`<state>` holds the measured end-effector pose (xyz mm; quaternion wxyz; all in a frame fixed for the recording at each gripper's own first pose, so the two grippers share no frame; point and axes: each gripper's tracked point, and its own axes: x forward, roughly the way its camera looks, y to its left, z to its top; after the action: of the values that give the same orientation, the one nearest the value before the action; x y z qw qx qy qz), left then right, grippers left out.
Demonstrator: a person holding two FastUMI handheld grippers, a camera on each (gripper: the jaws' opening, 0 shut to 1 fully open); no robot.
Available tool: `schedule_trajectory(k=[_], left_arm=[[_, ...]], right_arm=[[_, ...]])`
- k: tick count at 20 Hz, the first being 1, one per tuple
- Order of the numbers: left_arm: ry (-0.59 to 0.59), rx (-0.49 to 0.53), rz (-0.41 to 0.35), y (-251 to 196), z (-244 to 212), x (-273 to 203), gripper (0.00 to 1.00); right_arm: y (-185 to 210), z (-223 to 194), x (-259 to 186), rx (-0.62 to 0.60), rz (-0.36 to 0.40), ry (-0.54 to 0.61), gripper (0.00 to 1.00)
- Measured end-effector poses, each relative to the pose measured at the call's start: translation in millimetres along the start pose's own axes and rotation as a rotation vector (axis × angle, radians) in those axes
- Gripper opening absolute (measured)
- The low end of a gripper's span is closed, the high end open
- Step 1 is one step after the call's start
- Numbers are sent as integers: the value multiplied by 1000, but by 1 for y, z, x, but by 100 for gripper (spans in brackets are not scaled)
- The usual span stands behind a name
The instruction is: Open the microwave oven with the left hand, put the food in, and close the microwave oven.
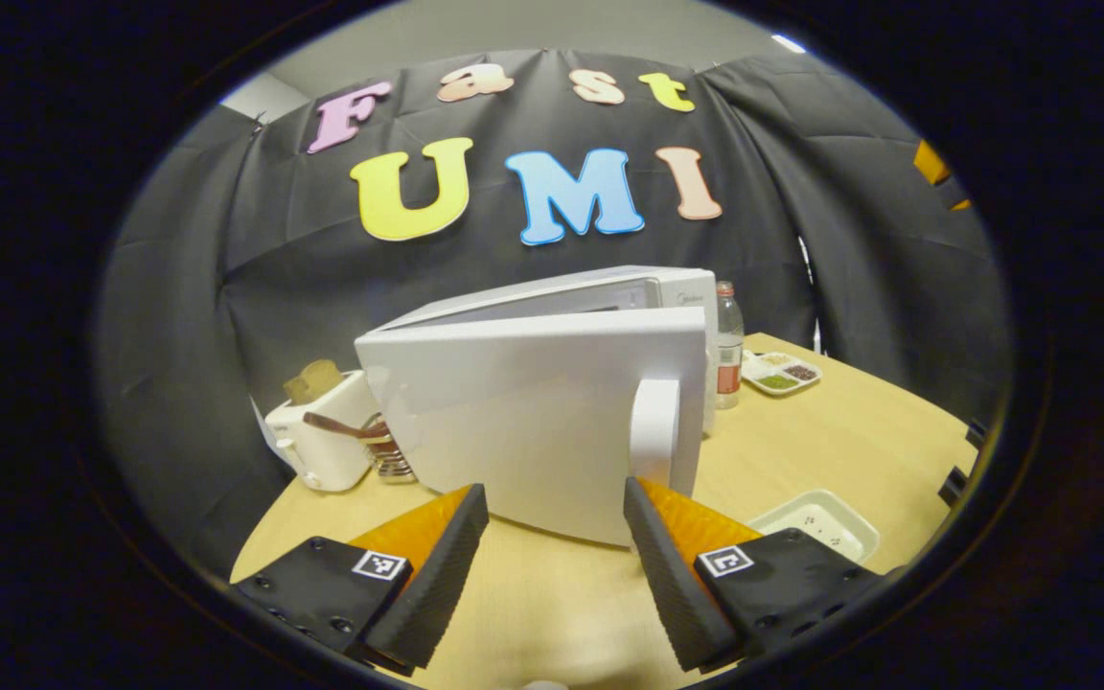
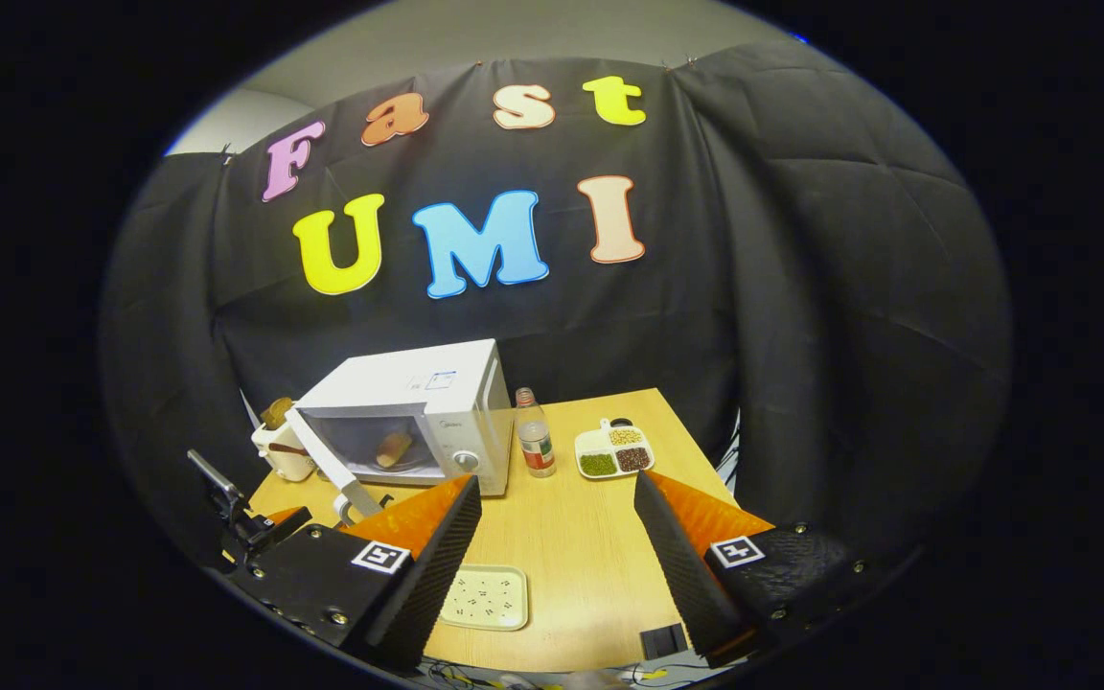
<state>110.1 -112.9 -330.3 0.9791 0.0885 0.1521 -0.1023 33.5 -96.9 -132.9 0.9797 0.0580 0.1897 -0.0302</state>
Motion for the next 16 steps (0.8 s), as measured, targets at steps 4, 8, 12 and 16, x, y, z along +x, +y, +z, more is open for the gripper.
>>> schedule_trajectory(k=[4,8,12,16], left_arm=[[-15,2,-24,-15,10,28,94],[-20,11,-49,-29,16,55,96],[-29,25,-58,-38,23,86,94],[-24,14,-59,-47,27,112,96]], right_arm=[[-8,1,7,6,-15,11,98],[-12,6,16,19,-27,8,98],[-14,8,27,19,-36,15,98],[-16,4,33,34,-39,32,98]])
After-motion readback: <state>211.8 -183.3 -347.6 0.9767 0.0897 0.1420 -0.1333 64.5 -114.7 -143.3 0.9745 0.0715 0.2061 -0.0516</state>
